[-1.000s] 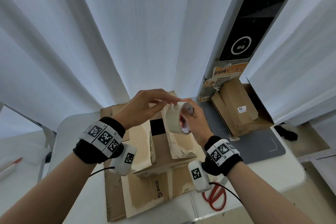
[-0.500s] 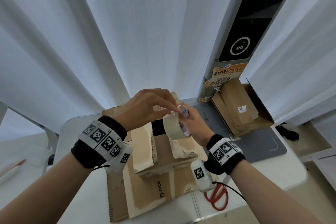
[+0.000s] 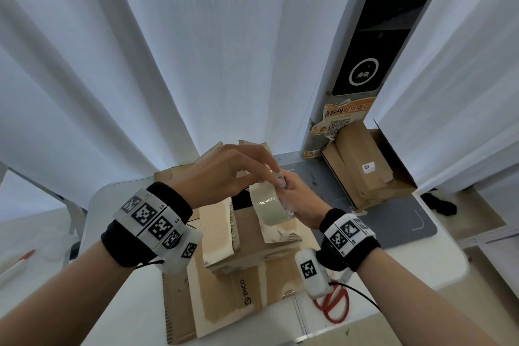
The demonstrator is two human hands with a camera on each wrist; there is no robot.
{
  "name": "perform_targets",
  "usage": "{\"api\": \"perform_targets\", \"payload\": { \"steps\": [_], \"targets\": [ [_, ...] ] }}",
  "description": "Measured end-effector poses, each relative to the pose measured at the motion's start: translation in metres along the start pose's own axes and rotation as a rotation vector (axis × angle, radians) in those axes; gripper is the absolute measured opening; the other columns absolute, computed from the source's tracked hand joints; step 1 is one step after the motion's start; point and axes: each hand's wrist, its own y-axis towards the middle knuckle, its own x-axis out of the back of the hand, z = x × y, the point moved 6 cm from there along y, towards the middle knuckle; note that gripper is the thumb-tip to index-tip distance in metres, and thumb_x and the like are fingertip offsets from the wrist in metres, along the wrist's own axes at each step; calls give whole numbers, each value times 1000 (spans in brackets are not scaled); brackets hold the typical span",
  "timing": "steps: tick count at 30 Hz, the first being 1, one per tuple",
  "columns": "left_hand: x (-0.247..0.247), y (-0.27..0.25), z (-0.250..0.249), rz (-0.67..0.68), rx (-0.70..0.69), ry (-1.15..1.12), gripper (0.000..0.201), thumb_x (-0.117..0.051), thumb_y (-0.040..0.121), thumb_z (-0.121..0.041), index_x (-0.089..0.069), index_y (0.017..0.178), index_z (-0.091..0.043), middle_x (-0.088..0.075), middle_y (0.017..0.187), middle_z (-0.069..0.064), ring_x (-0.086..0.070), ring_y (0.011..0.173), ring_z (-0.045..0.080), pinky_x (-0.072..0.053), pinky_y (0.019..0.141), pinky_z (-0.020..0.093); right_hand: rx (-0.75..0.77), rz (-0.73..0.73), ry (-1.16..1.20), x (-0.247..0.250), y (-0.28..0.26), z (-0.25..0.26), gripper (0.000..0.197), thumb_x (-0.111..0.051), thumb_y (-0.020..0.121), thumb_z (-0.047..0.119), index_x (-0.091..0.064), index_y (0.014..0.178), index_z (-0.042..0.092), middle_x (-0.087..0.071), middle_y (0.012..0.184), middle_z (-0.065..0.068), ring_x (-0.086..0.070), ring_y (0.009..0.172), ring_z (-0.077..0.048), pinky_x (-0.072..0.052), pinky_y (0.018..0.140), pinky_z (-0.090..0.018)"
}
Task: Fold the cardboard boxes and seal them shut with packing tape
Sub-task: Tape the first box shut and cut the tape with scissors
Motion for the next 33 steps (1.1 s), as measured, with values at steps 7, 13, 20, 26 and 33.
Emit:
{"api": "perform_targets", "payload": {
  "steps": [7, 13, 20, 26, 33],
  "targets": [
    [0, -1, -3, 1, 34, -61, 18, -71, 91, -16, -79, 103, -27, -69, 107, -17, -67, 100, 13, -54, 82, 35, -2, 25, -19, -1, -10, -3, 29, -45, 101, -2, -60, 125, 4, -66, 115, -20, -61, 106, -36, -48, 91, -41],
    [-5, 0, -2, 7, 65, -139, 13, -76, 85, -13, -80, 95, -19, -73, 101, -12, -69, 98, 11, -54, 83, 24, -3, 43, -33, -1, -16, -7, 24, -50, 102, 5, -57, 124, 0, -61, 112, -29, -58, 101, -24, -45, 89, -40],
    [-10, 3, -2, 10, 100, -208, 3, -79, 82, -11, -79, 84, -13, -73, 94, -6, -69, 92, 15, -53, 81, 20, -11, 49, -26, -3, -19, -9, 21, -50, 102, 4, -57, 120, -2, -59, 102, -24, -54, 95, -25, -42, 85, -39],
    [-12, 2, -6, 23, -1, 11, 6, -67, 93, -15, -71, 90, -18, -62, 104, -13, -63, 94, 13, -50, 80, 25, -57, 83, 39, -5, -22, -5, 19, -52, 101, 3, -58, 118, -2, -64, 101, -8, -60, 92, -17, -50, 77, -28],
    [-13, 3, -24, 51, -192, 500, 27, -72, 86, -4, -57, 104, -19, -53, 115, -3, -39, 79, 5, -43, 65, 13, -111, 138, 110, -3, -20, 3, 17, -51, 103, 8, -59, 117, 10, -66, 96, -2, -65, 80, -10, -52, 64, -22]
  ]
}}
